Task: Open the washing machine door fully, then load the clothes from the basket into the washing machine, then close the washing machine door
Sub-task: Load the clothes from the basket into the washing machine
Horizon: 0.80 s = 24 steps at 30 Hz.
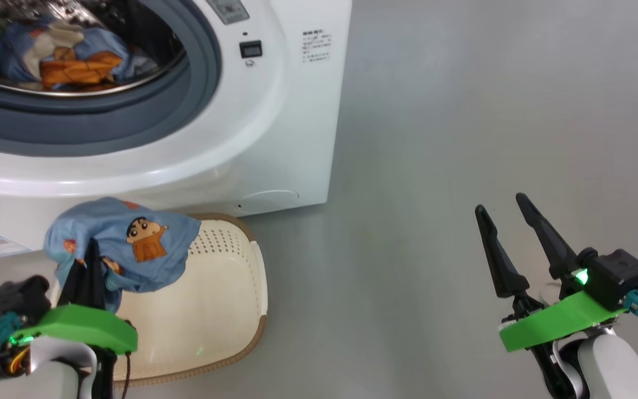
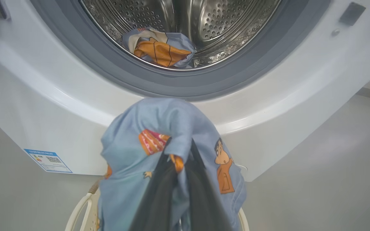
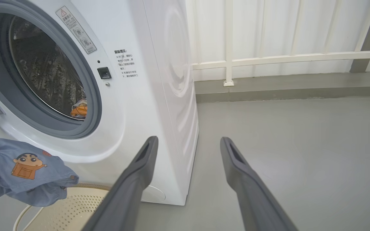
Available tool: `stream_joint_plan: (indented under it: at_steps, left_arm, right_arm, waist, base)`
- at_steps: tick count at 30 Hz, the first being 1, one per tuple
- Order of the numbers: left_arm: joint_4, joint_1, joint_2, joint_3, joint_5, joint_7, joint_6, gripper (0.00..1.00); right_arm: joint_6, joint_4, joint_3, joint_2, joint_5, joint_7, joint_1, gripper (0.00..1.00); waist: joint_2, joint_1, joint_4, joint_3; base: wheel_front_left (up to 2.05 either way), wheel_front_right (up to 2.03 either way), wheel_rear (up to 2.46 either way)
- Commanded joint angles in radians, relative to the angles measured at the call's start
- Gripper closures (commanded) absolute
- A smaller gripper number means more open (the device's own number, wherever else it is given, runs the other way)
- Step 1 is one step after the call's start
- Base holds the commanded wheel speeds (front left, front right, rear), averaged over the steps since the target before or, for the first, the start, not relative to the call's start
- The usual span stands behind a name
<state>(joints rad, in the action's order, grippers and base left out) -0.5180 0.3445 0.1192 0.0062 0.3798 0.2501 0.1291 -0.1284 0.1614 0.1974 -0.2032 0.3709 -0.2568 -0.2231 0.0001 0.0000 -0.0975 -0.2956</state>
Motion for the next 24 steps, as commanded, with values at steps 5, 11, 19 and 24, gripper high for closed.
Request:
stream_joint_plan:
  at_steps: [5,11,19,24]
  left_arm:
    - [0.123,-0.079,0.004,0.066,-0.044,0.012,0.002,1.0]
    - [0.228,-0.155,-0.014,0.095,-0.074,0.012,0.002,1.0]
    - [0.351,-0.241,-0.03,0.107,-0.109,0.012,0.002,1.0]
    - [0.426,-0.288,-0.046,0.118,-0.133,0.012,0.002,1.0]
  right_arm:
    - [-0.002,-0.027,-0.001,-0.01,0.003,-0.005,0.047,0.0]
    - [-0.002,-0.029,-0.011,-0.014,0.002,-0.005,0.073,0.0]
    - [-0.002,-0.035,-0.028,-0.017,0.002,-0.005,0.101,0.0]
    - [-0.002,-0.037,-0.031,-0.018,0.002,-0.005,0.107,0.0]
  waist:
    - [-0.0001,0.0,0.023,0.043]
    - [-0.0001,0.0,0.035,0.061]
    - [-0.0001,0.0,0.054,0.075]
    - [-0.0001,0.0,0.058,0.073]
  base:
    - [0.0,0.0,0.0]
    - [0.0,0.0,0.0]
    - [0.0,0.0,0.0]
    - [0.0,0.0,0.0]
